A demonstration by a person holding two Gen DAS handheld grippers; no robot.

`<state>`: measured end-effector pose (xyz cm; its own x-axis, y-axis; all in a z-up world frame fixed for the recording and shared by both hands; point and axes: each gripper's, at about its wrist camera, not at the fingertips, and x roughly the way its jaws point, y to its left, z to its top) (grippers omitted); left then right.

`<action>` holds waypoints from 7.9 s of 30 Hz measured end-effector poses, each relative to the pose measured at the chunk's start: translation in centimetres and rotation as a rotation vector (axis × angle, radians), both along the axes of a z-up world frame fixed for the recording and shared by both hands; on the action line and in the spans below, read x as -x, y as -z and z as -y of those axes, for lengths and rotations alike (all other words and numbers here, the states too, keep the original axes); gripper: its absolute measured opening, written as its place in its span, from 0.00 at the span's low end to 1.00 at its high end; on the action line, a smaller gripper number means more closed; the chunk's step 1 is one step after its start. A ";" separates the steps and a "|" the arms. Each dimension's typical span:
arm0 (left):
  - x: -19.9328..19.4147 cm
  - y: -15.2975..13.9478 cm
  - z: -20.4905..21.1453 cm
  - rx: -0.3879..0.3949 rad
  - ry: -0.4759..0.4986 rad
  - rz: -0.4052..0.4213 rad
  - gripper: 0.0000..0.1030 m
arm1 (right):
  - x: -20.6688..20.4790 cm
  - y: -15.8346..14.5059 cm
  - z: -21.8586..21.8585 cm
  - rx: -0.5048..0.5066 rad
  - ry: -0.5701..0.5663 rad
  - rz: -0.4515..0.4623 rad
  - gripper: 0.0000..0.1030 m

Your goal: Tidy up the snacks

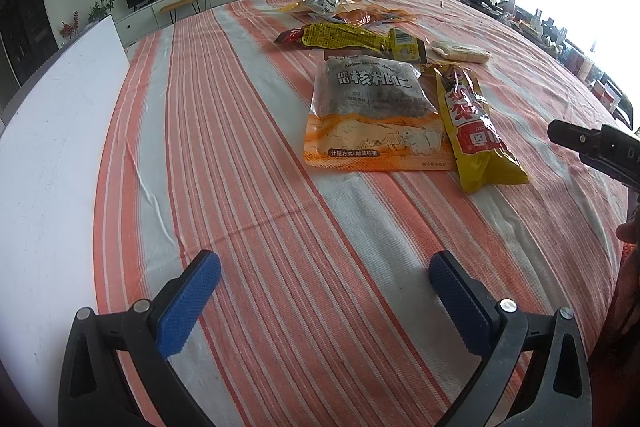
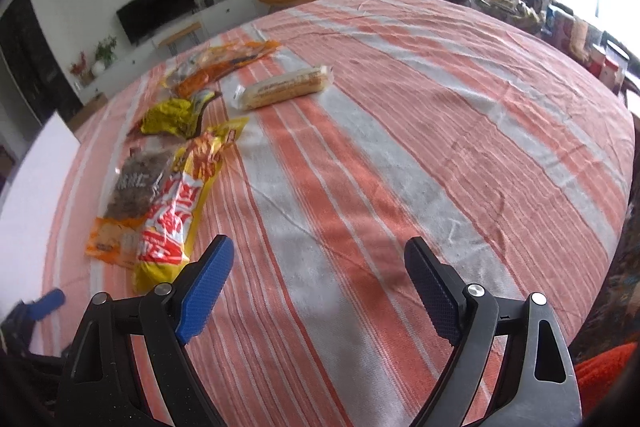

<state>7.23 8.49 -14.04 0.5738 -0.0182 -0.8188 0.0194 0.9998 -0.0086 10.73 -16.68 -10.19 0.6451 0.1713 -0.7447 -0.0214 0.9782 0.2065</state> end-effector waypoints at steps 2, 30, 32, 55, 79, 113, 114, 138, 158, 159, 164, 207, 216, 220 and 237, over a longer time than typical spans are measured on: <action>0.0 0.0 0.0 0.000 -0.001 0.001 1.00 | -0.4 -0.6 -0.4 -0.055 -0.036 -0.014 0.87; 0.1 -0.1 0.1 0.000 -0.003 0.002 1.00 | -2.7 1.3 -6.6 0.212 -0.205 -0.024 0.87; 0.1 -0.1 0.1 0.000 -0.002 0.002 1.00 | -2.6 1.3 -6.6 0.213 -0.203 -0.023 0.87; 0.1 0.0 0.1 0.000 -0.002 0.002 1.00 | -2.4 1.3 -6.6 0.212 -0.205 -0.022 0.87; -12.6 -5.4 2.4 0.128 0.135 -0.126 0.99 | -2.4 1.3 -6.6 0.208 -0.209 -0.020 0.88; -4.2 -0.9 -2.2 -0.003 -0.122 -0.061 0.74 | -2.3 1.3 -6.6 0.207 -0.209 -0.018 0.88; -3.7 -0.8 -2.4 -0.005 -0.132 -0.056 0.78 | -2.3 1.3 -6.6 0.206 -0.209 -0.018 0.88; -3.0 0.1 -2.8 -0.001 -0.139 -0.007 1.00 | -2.3 1.3 -6.5 0.205 -0.210 -0.017 0.88; -3.0 0.1 -2.8 -0.001 -0.140 -0.006 1.00 | -2.3 1.3 -6.5 0.205 -0.210 -0.016 0.88; -3.0 0.1 -2.8 -0.001 -0.140 -0.006 1.00 | -2.3 1.3 -6.5 0.205 -0.210 -0.016 0.88; -3.0 0.1 -2.7 -0.001 -0.140 -0.006 1.00 | -2.2 1.3 -6.5 0.205 -0.210 -0.016 0.88; 1.2 -7.0 -2.2 0.340 -0.025 0.078 0.65 | -5.7 -0.4 -6.4 -0.008 -0.272 -0.275 0.43; 5.9 -15.7 -6.8 0.463 -0.025 0.223 0.65 | -1.8 -8.5 -6.3 -0.245 -0.327 -0.140 0.44; 8.8 -18.7 -13.2 0.435 -0.135 0.275 0.65 | 0.5 -14.1 -10.9 -0.294 -0.458 -0.051 0.44; 16.2 -12.7 -28.6 0.122 -0.655 0.127 0.86 | 8.5 -13.3 -34.4 -0.235 -0.952 -0.104 0.68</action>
